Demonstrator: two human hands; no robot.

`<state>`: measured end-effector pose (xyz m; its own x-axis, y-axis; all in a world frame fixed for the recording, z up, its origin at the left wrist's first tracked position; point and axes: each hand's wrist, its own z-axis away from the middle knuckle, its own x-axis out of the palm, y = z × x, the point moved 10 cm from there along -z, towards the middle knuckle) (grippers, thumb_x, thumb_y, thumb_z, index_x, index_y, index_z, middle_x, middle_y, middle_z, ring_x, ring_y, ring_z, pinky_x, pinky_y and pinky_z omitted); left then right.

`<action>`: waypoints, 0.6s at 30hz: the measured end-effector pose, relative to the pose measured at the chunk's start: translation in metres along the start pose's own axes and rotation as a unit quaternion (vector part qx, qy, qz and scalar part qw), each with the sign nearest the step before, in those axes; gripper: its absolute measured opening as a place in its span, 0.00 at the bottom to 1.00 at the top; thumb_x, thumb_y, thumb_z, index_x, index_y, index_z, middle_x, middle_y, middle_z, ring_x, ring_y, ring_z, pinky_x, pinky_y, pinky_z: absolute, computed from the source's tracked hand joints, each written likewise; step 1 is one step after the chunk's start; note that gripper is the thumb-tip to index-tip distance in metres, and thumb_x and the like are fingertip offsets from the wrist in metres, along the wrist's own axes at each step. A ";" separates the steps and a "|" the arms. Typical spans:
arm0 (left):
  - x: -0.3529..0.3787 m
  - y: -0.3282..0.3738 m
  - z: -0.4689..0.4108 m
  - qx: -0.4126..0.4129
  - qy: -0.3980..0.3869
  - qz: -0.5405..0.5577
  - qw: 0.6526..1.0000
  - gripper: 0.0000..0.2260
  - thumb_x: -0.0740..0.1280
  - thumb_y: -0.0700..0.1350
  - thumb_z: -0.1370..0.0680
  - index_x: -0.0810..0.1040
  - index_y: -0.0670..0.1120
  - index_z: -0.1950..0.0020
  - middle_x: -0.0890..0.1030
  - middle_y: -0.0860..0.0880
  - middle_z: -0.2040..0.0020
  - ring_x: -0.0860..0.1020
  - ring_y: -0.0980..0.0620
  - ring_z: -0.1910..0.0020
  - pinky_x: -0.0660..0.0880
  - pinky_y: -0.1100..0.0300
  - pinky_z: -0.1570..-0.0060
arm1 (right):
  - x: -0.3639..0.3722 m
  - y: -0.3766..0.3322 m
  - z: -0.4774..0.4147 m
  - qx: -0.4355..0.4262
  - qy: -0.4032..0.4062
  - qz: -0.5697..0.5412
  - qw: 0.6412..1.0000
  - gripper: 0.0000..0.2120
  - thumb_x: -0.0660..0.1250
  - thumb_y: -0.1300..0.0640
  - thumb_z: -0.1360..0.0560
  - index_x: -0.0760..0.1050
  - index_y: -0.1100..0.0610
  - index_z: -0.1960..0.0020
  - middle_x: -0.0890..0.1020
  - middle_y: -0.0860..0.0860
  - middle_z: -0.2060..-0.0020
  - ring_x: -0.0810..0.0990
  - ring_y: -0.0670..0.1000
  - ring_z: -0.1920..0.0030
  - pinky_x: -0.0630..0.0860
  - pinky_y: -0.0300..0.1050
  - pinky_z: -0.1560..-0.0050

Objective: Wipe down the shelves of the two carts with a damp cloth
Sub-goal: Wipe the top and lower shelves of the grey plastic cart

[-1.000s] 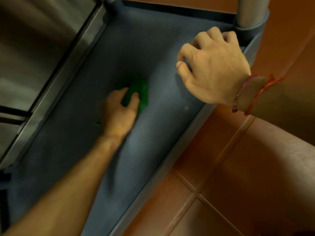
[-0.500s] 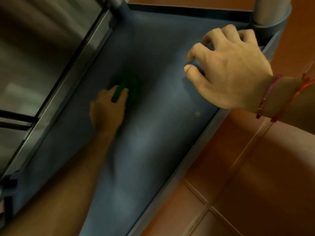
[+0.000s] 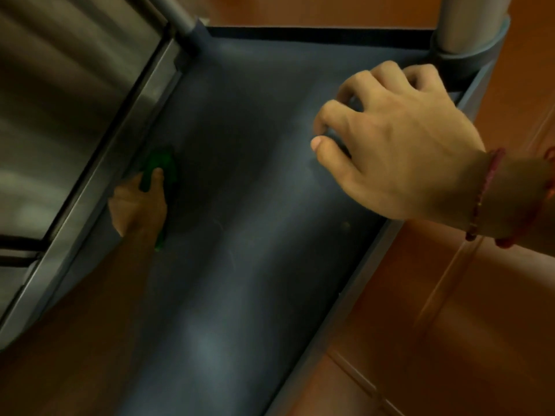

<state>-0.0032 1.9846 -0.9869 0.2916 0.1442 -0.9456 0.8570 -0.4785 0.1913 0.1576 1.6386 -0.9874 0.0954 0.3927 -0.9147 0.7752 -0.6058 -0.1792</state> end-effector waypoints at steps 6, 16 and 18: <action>0.015 -0.001 -0.042 -0.040 -0.013 -0.036 0.998 0.27 0.57 0.55 0.16 0.72 0.32 0.32 0.73 0.30 0.33 0.71 0.32 0.33 0.67 0.45 0.34 | -0.001 0.002 0.001 0.007 0.003 -0.011 1.000 0.27 0.43 0.40 0.19 0.75 0.53 0.42 0.77 0.58 0.45 0.73 0.61 0.45 0.67 0.62 0.42; 0.015 0.109 0.034 0.128 -0.024 0.118 0.984 0.17 0.68 0.53 0.21 0.83 0.40 0.45 0.79 0.37 0.45 0.78 0.42 0.47 0.71 0.55 0.48 | -0.003 -0.001 -0.001 0.014 -0.001 -0.020 1.000 0.25 0.45 0.40 0.20 0.75 0.52 0.41 0.77 0.57 0.45 0.73 0.61 0.44 0.67 0.61 0.42; 0.014 0.138 0.068 0.193 -0.048 0.166 0.966 0.10 0.69 0.53 0.23 0.81 0.46 0.56 0.77 0.41 0.52 0.76 0.47 0.55 0.70 0.57 0.55 | -0.003 0.000 -0.001 0.015 -0.011 -0.018 1.000 0.25 0.44 0.41 0.20 0.74 0.52 0.40 0.77 0.57 0.45 0.74 0.61 0.44 0.67 0.62 0.41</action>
<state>0.0908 1.8617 -0.9913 0.4661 -0.1459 -0.8726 0.4946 -0.7748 0.3938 0.1585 1.6382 -0.9847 0.0528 0.3998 -0.9151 0.7590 -0.6116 -0.2234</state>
